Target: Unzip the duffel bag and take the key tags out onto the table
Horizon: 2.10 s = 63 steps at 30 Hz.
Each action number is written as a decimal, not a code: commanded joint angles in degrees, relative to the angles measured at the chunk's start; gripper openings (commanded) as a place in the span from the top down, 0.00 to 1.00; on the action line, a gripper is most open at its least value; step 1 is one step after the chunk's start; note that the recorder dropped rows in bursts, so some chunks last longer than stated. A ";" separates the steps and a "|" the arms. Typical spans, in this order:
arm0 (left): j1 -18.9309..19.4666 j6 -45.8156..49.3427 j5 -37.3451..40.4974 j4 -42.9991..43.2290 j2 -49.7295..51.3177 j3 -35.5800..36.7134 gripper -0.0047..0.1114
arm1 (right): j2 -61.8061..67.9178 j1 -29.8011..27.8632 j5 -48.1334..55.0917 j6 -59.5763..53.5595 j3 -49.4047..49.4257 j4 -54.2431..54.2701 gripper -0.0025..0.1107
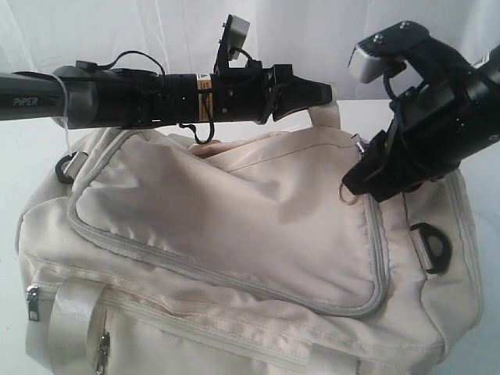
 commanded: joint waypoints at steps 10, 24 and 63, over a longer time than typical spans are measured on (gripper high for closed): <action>0.24 -0.19 -2.09 -2.99 -1.94 -0.46 0.96 | -1.70 0.48 0.85 -26.21 1.50 -1.77 0.45; 0.24 -0.19 -2.09 -2.99 -1.94 -0.46 0.96 | -1.58 9.18 -18.09 -42.01 7.54 -15.22 0.46; 0.24 -1.73 -2.09 -2.99 -1.94 -0.46 0.96 | -1.89 9.18 -19.36 -22.65 8.56 -21.24 0.98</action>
